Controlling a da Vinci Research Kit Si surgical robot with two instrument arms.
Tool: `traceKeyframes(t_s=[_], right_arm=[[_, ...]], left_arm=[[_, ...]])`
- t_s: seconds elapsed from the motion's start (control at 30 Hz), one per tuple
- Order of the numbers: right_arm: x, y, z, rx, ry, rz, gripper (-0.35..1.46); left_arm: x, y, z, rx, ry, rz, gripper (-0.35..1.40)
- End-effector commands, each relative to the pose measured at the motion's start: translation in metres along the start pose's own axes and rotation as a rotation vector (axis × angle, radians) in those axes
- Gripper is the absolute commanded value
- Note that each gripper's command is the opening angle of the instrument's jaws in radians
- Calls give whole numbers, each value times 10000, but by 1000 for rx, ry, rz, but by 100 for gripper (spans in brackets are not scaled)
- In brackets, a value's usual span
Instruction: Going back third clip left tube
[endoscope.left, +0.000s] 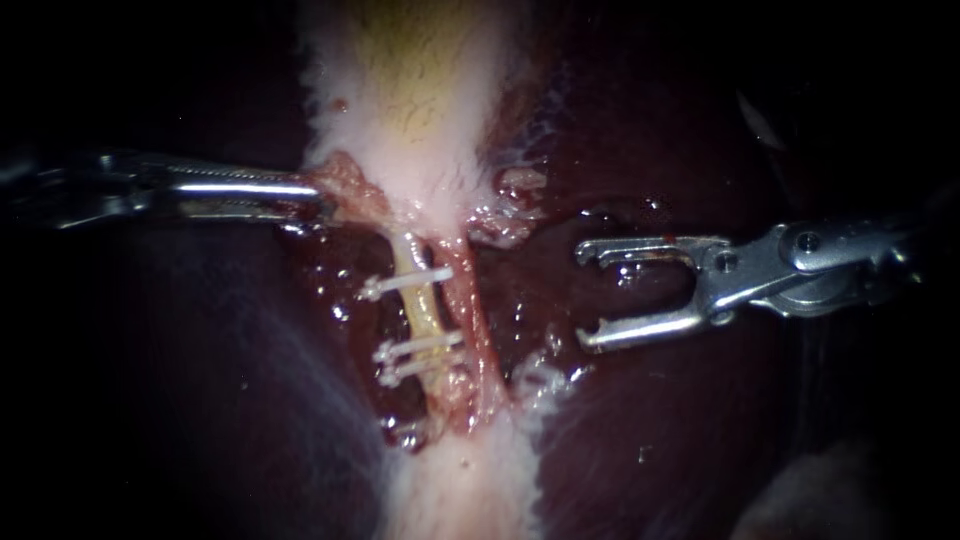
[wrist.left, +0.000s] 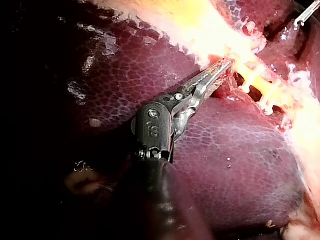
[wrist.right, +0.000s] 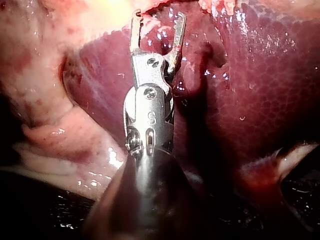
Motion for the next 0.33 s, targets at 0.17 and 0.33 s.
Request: traceKeyframes(t_s=[0.17, 0.33], right_arm=[[0, 0, -1, 0, 0, 0, 50], [0, 0, -1, -1, 0, 0, 50]], left_arm=[[-1, 1, 3, 0, -1, 1, -35], [-2, 0, 1, -1, -1, 1, -35]])
